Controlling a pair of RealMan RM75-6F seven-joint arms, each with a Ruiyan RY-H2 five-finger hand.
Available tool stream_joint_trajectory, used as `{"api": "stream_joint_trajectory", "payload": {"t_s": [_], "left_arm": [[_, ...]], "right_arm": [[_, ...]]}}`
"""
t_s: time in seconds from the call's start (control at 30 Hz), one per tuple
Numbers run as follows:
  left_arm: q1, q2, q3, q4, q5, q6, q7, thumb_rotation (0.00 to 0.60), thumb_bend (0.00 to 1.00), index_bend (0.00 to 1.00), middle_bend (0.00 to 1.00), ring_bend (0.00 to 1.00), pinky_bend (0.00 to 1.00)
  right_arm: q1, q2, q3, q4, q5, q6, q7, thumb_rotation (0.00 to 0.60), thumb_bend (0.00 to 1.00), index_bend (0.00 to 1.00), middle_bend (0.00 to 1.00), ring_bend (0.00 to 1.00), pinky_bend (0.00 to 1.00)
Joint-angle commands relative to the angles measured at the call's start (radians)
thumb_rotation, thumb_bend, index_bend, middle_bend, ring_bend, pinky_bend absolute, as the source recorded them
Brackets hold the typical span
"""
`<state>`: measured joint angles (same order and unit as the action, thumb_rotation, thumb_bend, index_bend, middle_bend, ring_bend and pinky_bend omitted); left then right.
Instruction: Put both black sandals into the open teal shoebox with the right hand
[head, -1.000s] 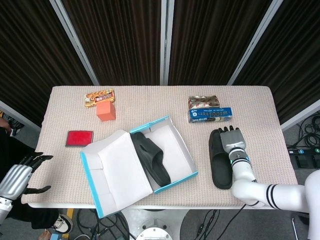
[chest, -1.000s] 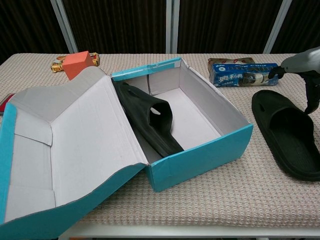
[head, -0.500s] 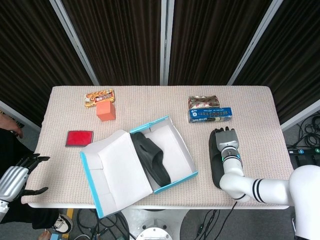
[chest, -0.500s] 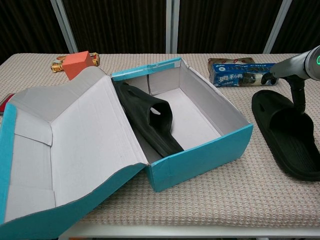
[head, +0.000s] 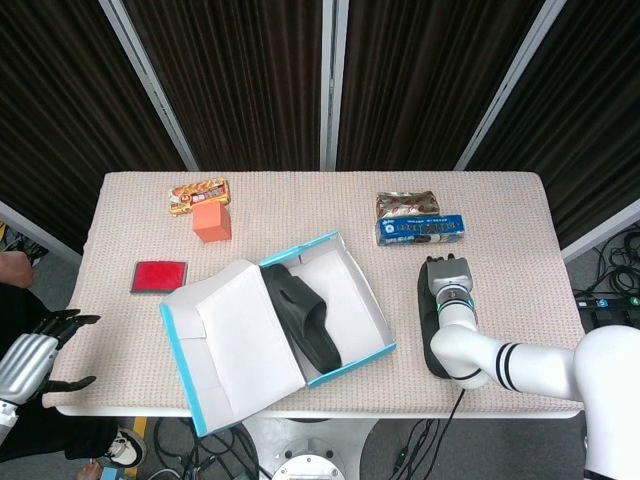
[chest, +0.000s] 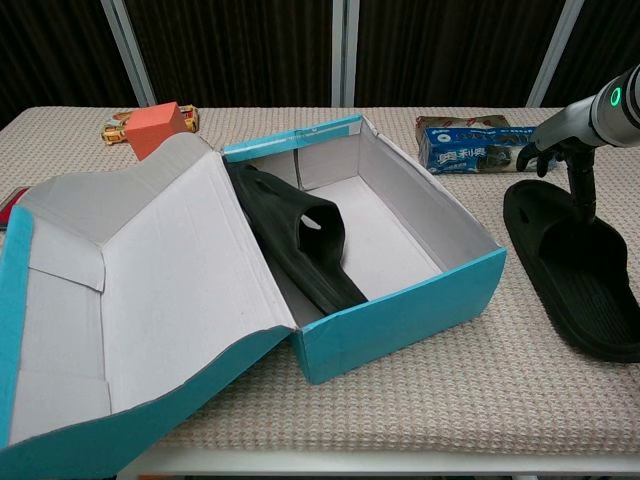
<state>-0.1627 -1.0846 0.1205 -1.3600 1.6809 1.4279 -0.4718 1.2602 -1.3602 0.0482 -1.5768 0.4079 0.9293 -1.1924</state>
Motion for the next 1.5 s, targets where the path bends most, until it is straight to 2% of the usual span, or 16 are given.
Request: {"api": "stream_joint_trajectory", "payload": {"t_s": [0.03, 0.37, 0.77, 1.07, 1.5], "left_arm": [[0.000, -0.001, 0.001, 0.002, 0.000, -0.001, -0.003, 0.600, 0.02, 0.19, 0.24, 0.11, 0.14], [-0.004, -0.003, 0.000, 0.006, 0.000, -0.008, -0.004, 0.600, 0.02, 0.19, 0.24, 0.11, 0.14], [-0.002, -0.009, 0.003, 0.015, -0.011, -0.020, -0.019, 0.600, 0.02, 0.19, 0.24, 0.11, 0.14], [-0.001, -0.011, 0.003, 0.024, -0.011, -0.018, -0.030, 0.600, 0.02, 0.19, 0.24, 0.11, 0.14], [-0.002, -0.010, 0.007, 0.025, -0.011, -0.028, -0.035, 0.600, 0.02, 0.19, 0.24, 0.11, 0.14]], "right_arm": [[0.012, -0.007, 0.006, 0.019, 0.050, 0.005, -0.040, 0.600, 0.02, 0.00, 0.10, 0.03, 0.18], [-0.007, -0.040, 0.027, 0.074, 0.077, -0.017, -0.087, 0.600, 0.03, 0.03, 0.10, 0.03, 0.18], [-0.021, -0.069, 0.053, 0.100, 0.076, 0.003, -0.128, 0.600, 0.03, 0.20, 0.11, 0.03, 0.18], [-0.034, -0.084, 0.075, 0.112, 0.064, 0.021, -0.148, 0.600, 0.03, 0.25, 0.11, 0.03, 0.18], [-0.064, -0.102, 0.101, 0.115, -0.017, 0.054, -0.127, 0.600, 0.10, 0.29, 0.18, 0.15, 0.24]]}}
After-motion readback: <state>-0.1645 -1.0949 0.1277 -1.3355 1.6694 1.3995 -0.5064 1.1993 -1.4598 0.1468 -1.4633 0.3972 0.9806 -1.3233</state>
